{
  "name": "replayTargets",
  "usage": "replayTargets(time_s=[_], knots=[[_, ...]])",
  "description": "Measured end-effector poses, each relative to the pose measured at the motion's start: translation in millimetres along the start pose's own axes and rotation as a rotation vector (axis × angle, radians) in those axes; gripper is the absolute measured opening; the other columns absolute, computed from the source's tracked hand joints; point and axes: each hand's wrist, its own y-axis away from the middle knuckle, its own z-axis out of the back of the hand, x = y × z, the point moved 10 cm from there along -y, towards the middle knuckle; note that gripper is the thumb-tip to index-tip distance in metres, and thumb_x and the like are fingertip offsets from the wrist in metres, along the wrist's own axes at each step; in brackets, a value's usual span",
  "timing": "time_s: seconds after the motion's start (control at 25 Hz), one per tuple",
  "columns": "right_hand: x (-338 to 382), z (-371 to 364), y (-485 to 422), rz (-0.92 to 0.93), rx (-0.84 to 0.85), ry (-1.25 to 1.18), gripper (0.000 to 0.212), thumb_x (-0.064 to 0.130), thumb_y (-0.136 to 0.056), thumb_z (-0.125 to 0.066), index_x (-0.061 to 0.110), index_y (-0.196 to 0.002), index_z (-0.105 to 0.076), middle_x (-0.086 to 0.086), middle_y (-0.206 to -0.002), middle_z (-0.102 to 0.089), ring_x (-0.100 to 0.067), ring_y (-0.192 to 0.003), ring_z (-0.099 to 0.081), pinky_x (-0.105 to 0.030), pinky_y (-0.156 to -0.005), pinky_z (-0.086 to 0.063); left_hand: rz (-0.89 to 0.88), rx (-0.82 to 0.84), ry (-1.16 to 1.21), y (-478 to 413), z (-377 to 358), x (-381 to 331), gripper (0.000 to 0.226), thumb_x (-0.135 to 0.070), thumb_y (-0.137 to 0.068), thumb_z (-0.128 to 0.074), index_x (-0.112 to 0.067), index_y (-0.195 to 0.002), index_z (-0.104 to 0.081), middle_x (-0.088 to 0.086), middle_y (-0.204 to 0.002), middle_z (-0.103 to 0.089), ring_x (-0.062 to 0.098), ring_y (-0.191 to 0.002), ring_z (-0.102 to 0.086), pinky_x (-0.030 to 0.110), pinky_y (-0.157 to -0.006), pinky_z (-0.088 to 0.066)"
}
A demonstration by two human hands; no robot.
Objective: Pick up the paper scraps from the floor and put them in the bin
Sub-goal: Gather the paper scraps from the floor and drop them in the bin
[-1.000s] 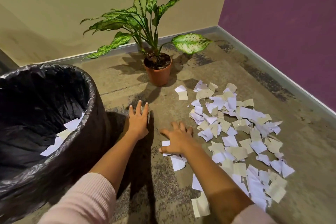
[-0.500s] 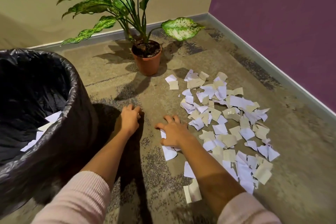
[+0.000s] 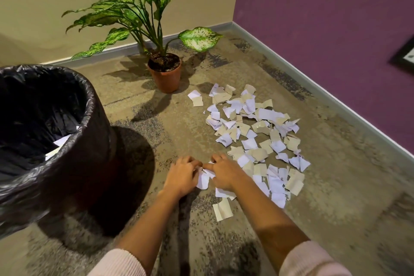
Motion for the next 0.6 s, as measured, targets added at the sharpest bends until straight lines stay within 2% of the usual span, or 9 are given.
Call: replayTargets(time_s=[0.08, 0.12, 0.2, 0.28, 0.36, 0.4, 0.48, 0.56, 0.6], knots=[[-11.5, -4.6, 16.2, -0.027, -0.021, 0.066, 0.055, 0.034, -0.091, -0.053, 0.037, -0.143, -0.038, -0.006, -0.15, -0.031, -0.03, -0.137, -0.028, -0.053, -0.104, -0.036, -0.04, 0.048, 0.011, 8.1, -7.1, -14.9, 0.045, -0.048, -0.093, -0.045, -0.033, -0.136, -0.048, 0.0, -0.137, -0.047, 0.023, -0.128, -0.043, 0.045, -0.103, -0.034], [-17.5, -6.2, 23.5, -0.04, -0.027, 0.093, 0.052, 0.037, -0.092, -0.05, 0.039, -0.143, -0.038, -0.005, -0.149, -0.032, -0.028, -0.138, -0.027, -0.056, -0.108, -0.028, -0.061, 0.085, 0.025, 12.2, -10.9, -21.5, 0.058, -0.06, -0.089, -0.046, -0.033, -0.141, -0.042, 0.001, -0.142, -0.045, 0.023, -0.131, -0.041, 0.046, -0.105, -0.033], [-30.2, -2.5, 35.3, -0.048, -0.074, 0.109, 0.048, 0.045, -0.094, -0.045, 0.041, -0.142, -0.04, -0.004, -0.149, -0.035, -0.026, -0.139, -0.026, -0.057, -0.113, -0.017, -0.103, 0.19, 0.024, 20.1, -21.2, -34.3, 0.103, -0.085, -0.068, -0.051, -0.033, -0.152, -0.022, 0.005, -0.151, -0.033, 0.028, -0.138, -0.033, 0.051, -0.11, -0.029], [-48.9, 11.1, 47.7, -0.087, -0.192, 0.023, 0.053, 0.055, -0.091, -0.046, 0.043, -0.142, -0.04, -0.002, -0.151, -0.034, -0.025, -0.14, -0.024, -0.051, -0.115, -0.016, -0.147, 0.269, -0.106, 28.5, -33.7, -46.4, 0.136, -0.094, -0.047, -0.055, -0.032, -0.154, 0.001, 0.008, -0.158, -0.015, 0.034, -0.141, -0.022, 0.059, -0.11, -0.025], [-77.3, 20.3, 63.0, -0.179, -0.266, -0.086, 0.067, 0.068, -0.082, -0.051, 0.043, -0.143, -0.036, -0.001, -0.156, -0.027, -0.026, -0.144, -0.016, -0.048, -0.115, -0.018, -0.176, 0.286, -0.28, 34.0, -45.2, -56.8, 0.149, -0.093, -0.04, -0.06, -0.03, -0.153, 0.014, 0.014, -0.159, -0.005, 0.039, -0.139, -0.022, 0.061, -0.107, -0.029], [-94.3, 18.4, 71.4, -0.243, -0.259, -0.123, 0.079, 0.074, -0.076, -0.054, 0.044, -0.145, -0.032, 0.0, -0.159, -0.02, -0.027, -0.145, -0.011, -0.05, -0.114, -0.018, -0.179, 0.276, -0.341, 34.5, -49.8, -62.2, 0.152, -0.09, -0.041, -0.064, -0.026, -0.152, 0.017, 0.017, -0.158, -0.006, 0.04, -0.136, -0.026, 0.059, -0.105, -0.033], [-128.4, 2.9, 88.7, -0.388, -0.164, -0.179, 0.109, 0.083, -0.059, -0.061, 0.045, -0.15, -0.014, -0.002, -0.162, -0.001, -0.032, -0.148, 0.005, -0.062, -0.112, -0.017, -0.164, 0.233, -0.386, 30.3, -52.8, -68.6, 0.153, -0.079, -0.046, -0.074, -0.021, -0.152, 0.019, 0.019, -0.15, -0.018, 0.038, -0.13, -0.033, 0.054, -0.101, -0.04], [-158.6, -18.7, 106.2, -0.506, -0.008, -0.242, 0.135, 0.082, -0.046, -0.071, 0.045, -0.149, 0.008, -0.004, -0.16, 0.021, -0.036, -0.146, 0.022, -0.071, -0.11, -0.014, -0.154, 0.23, -0.318, 22.2, -53.2, -71.8, 0.151, -0.068, -0.05, -0.082, -0.02, -0.153, 0.018, 0.017, -0.143, -0.023, 0.036, -0.127, -0.033, 0.05, -0.099, -0.044], [-170.9, -29.5, 114.6, -0.544, 0.064, -0.272, 0.143, 0.078, -0.043, -0.076, 0.045, -0.148, 0.015, -0.006, -0.158, 0.027, -0.038, -0.144, 0.026, -0.071, -0.11, -0.015, -0.148, 0.242, -0.254, 17.0, -53.6, -73.0, 0.149, -0.061, -0.053, -0.085, -0.021, -0.153, 0.016, 0.016, -0.143, -0.022, 0.036, -0.128, -0.032, 0.049, -0.098, -0.045]])
